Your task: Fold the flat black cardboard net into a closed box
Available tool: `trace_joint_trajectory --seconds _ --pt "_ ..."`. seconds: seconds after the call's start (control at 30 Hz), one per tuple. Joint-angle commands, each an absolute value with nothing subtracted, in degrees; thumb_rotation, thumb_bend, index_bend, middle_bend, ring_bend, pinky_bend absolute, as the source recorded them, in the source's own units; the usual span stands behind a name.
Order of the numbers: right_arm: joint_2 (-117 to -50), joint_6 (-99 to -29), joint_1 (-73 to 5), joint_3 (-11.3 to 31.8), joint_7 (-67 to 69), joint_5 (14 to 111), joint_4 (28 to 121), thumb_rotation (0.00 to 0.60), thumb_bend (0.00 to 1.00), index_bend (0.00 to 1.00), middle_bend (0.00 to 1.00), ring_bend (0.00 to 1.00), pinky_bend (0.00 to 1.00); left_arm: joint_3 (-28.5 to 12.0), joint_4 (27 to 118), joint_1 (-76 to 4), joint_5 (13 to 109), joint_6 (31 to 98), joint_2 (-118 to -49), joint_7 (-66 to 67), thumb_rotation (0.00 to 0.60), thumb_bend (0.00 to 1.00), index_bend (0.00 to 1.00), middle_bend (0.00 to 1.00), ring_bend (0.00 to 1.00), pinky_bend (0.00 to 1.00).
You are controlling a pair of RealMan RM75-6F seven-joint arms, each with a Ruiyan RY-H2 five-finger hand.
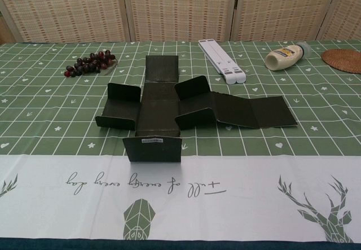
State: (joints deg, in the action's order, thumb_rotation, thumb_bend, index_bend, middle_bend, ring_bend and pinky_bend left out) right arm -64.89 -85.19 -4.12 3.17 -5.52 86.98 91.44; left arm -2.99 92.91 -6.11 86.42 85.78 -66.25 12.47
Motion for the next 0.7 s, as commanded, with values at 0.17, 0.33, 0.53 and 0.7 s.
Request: trace_joint_trajectory --seconds 0.17,0.33,0.53,0.7 --pt "-64.73 -83.98 -4.98 3.24 -6.10 87.08 92.35 0.600 0.30 0.15 0.33 0.41 0.57 -3.09 93.12 -6.60 85.99 85.03 -66.16 12.81 0.600 0.20 0.00 0.00 0.04 0.18" --pt "-63.43 -81.63 -7.16 3.73 -8.61 87.95 94.34 0.600 0.29 0.15 0.30 0.53 0.80 -3.29 92.80 -6.79 86.15 85.23 -66.29 12.57 0.600 0.20 0.00 0.00 0.04 0.18" --pt "-61.05 -72.28 -13.06 5.99 -16.52 83.55 101.11 0.600 0.24 0.10 0.24 0.72 1.00 -3.26 92.49 -7.30 86.82 84.99 -66.32 12.28 0.600 0.20 0.00 0.00 0.04 0.18" --pt "-61.44 -64.54 -18.89 8.74 -20.98 77.72 104.08 0.600 0.24 0.04 0.20 0.76 1.00 -3.31 92.34 -6.87 86.70 85.84 -66.25 11.74 0.600 0.20 0.00 0.00 0.04 0.18"
